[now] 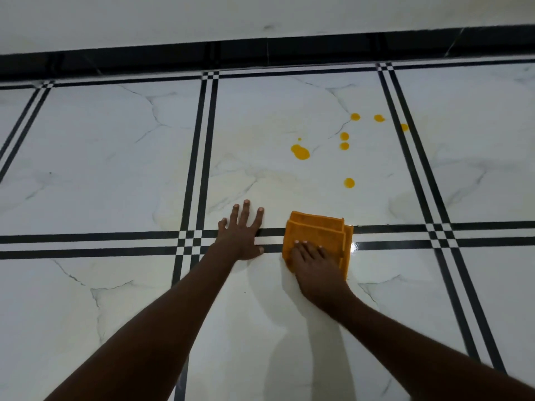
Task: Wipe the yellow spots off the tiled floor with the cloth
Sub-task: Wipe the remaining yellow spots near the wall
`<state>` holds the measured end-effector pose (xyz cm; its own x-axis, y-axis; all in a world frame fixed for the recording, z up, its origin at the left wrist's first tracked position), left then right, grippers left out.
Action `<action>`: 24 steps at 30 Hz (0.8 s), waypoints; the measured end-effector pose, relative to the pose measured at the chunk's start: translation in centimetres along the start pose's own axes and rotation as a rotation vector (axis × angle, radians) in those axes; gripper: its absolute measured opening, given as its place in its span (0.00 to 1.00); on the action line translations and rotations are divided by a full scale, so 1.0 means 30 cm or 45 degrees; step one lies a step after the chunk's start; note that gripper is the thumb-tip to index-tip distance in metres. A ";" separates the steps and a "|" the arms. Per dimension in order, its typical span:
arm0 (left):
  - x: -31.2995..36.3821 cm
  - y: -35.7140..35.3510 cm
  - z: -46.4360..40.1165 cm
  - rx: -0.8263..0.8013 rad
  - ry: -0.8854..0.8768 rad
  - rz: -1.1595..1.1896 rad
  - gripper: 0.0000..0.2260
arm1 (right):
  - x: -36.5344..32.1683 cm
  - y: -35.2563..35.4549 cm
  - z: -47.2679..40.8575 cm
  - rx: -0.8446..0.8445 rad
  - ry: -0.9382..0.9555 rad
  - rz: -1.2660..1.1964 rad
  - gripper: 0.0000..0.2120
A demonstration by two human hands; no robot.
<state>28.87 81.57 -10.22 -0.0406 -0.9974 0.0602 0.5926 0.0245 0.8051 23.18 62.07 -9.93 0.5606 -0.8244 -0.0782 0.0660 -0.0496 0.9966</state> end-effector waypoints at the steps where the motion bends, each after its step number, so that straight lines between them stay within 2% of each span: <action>1: 0.002 0.003 -0.002 -0.011 0.007 0.010 0.47 | 0.023 0.043 -0.039 0.015 -0.040 -0.038 0.14; 2: 0.008 0.004 0.000 -0.019 0.016 0.024 0.47 | 0.057 0.085 -0.079 -0.001 -0.138 -0.126 0.06; 3: 0.011 0.011 0.002 -0.025 0.027 0.039 0.46 | 0.098 0.132 -0.121 0.022 -0.283 -0.248 0.06; 6: 0.018 0.038 0.008 -0.047 0.057 0.092 0.42 | 0.219 0.244 -0.214 0.106 -0.675 -0.673 0.14; 8: 0.027 0.058 0.012 -0.069 0.068 0.110 0.41 | 0.270 0.330 -0.276 0.045 -0.721 -0.858 0.17; 11: 0.044 0.073 0.016 -0.113 0.082 0.122 0.41 | 0.327 0.467 -0.377 -0.055 -0.775 -1.176 0.13; 15: 0.048 0.076 0.013 -0.139 0.092 0.130 0.43 | 0.454 0.551 -0.462 0.016 -1.009 -1.533 0.06; 16: 0.047 0.078 0.011 -0.145 0.095 0.129 0.43 | 0.496 0.542 -0.462 0.032 -1.086 -1.591 0.07; 18: 0.046 0.083 0.006 -0.144 0.108 0.123 0.42 | 0.579 0.495 -0.429 -0.079 -1.243 -1.589 0.14; 20: 0.051 0.096 -0.004 -0.148 0.127 0.139 0.38 | 0.645 0.455 -0.366 -0.355 -1.330 -1.399 0.15; 22: 0.053 0.125 -0.022 -0.149 0.140 0.169 0.35 | 0.723 0.433 -0.318 -0.573 -1.319 -1.186 0.14; 24: 0.051 0.180 -0.039 -0.111 0.163 0.235 0.30 | 0.789 0.426 -0.301 -0.661 -1.224 -1.080 0.14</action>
<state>32.95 80.11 -6.45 0.1740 -0.9772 0.1216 0.6482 0.2066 0.7329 44.75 47.01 0.70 -0.5753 -0.7194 -0.3892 0.5132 -0.6880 0.5131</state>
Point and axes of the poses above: each hand's wrist, its own z-axis away from the middle knuckle, its own y-axis out of the back of the hand, x = y × z, the point moved 4 cm from there along -z, towards the middle knuckle, and after that the axes turned 2 degrees about x, right-handed, at the moved point
